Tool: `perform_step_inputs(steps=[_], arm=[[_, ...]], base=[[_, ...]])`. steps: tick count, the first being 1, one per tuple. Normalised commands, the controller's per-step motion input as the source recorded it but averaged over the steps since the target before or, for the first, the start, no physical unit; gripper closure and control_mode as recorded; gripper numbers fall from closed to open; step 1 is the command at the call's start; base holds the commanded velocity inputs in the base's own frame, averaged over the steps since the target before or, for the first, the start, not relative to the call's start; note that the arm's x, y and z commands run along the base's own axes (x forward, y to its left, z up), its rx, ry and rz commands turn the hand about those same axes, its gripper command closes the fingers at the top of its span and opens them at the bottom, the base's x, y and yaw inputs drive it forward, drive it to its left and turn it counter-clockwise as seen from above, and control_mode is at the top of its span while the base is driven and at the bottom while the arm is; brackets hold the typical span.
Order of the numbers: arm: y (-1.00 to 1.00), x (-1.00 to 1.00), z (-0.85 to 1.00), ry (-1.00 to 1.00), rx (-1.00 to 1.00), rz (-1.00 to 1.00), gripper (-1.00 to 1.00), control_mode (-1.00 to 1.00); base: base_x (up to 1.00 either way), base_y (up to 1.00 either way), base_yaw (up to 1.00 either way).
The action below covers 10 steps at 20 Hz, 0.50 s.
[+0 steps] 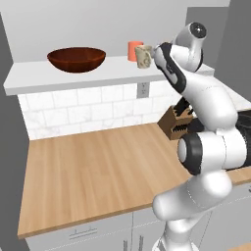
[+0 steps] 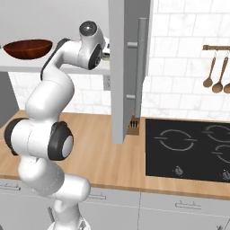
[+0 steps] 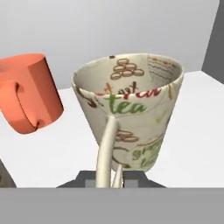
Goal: Gather all objects into one cabinet and sort the glasses and bowls to opposite sides.
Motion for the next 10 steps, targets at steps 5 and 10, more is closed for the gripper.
perform_step_inputs(steps=[5, 10], arm=[[-0.01, 0.03, -0.09, 0.01, 0.00, 0.00, -1.00, -1.00], [0.00, -0.09, -0.14, -0.17, 0.00, 0.00, -1.00, -1.00]], base=[[0.00, 0.00, 0.00], [0.00, 0.00, 0.00]])
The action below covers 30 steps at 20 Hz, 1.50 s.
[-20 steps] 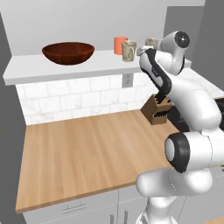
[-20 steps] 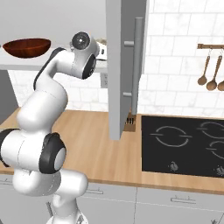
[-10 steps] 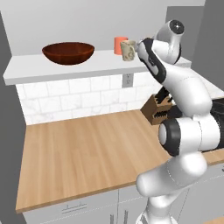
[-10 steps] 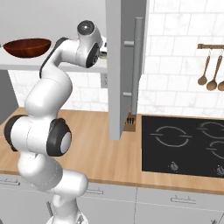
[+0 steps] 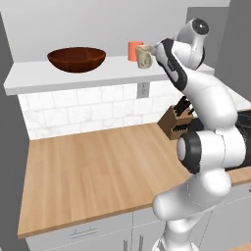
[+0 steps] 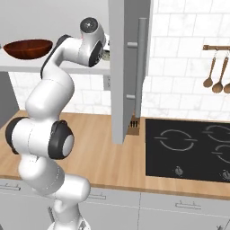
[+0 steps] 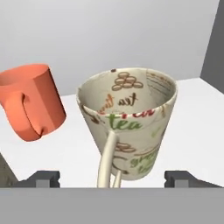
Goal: Gather all objects into one cabinet and sort the glasses and bowls to opposite sides.
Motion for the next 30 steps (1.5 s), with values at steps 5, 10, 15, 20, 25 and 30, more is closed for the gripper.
perform_step_inputs(steps=[5, 10, 15, 20, 25, 30], arm=[[-0.06, -0.33, -0.12, -0.19, 0.00, 0.00, -1.00, -1.00], [-0.18, -0.93, 0.34, -0.06, 0.00, 0.00, -1.00, -1.00], [0.00, -1.00, 0.21, 0.01, 0.00, 0.03, -1.00, -1.00], [0.00, -1.00, 0.04, 0.00, 0.00, 0.01, -1.00, -1.00], [0.14, -1.00, 0.30, 0.05, 0.00, 0.00, -1.00, -1.00], [0.35, -0.89, 0.30, 0.17, 0.00, 0.00, -1.00, -1.00]], base=[[0.00, 0.00, 0.00], [0.00, 0.00, 0.00], [0.00, 0.00, 0.00], [0.00, 0.00, 0.00], [0.00, 0.00, 0.00], [0.00, 0.00, 0.00]])
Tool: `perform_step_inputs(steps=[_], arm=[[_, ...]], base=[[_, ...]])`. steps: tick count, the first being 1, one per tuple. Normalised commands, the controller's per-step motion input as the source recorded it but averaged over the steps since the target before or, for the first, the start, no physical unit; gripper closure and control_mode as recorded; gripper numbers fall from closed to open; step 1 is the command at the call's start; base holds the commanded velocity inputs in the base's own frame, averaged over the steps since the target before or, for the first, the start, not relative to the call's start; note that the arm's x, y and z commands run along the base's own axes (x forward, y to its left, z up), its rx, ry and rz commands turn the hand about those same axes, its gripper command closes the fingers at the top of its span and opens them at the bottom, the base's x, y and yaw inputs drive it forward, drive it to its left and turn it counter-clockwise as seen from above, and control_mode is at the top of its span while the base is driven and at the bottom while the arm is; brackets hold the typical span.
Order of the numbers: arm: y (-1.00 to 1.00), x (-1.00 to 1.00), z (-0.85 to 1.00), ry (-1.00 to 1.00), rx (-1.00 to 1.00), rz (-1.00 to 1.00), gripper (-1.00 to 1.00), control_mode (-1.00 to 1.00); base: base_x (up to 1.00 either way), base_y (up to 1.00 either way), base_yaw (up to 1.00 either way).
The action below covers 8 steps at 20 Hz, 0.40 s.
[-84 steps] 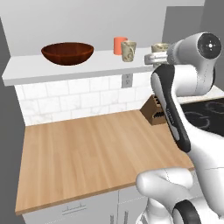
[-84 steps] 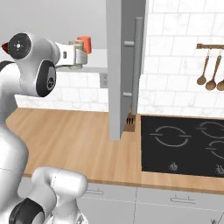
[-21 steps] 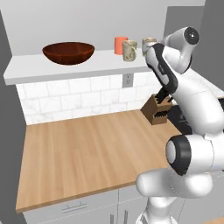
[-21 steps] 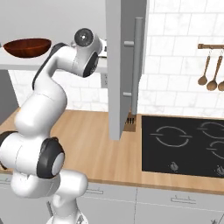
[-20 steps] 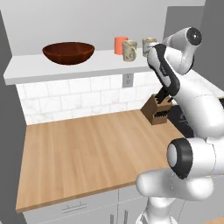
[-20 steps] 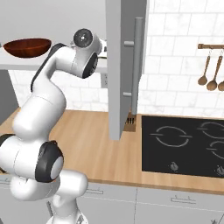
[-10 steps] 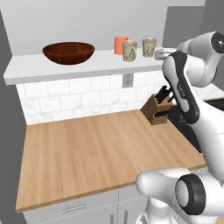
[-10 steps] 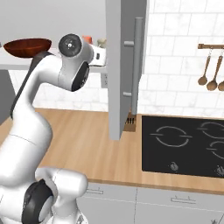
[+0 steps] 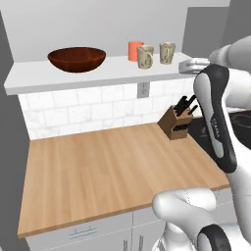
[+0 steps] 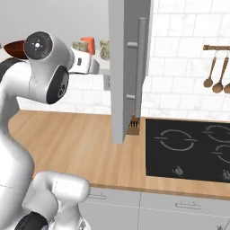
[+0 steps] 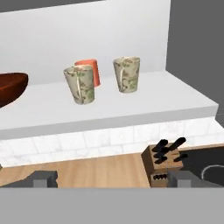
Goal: Gather all objects into one cabinet and sort the glasses and bowls to opposite sides.
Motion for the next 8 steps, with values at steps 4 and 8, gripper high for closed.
perform_step_inputs(steps=[4, 8], arm=[[0.20, -0.53, 0.04, 0.18, 0.00, 0.00, -1.00, -1.00], [0.01, -0.47, -0.48, 0.00, 0.00, 0.00, -1.00, -1.00]], base=[[0.00, 0.00, 0.00], [0.00, 0.00, 0.00]])
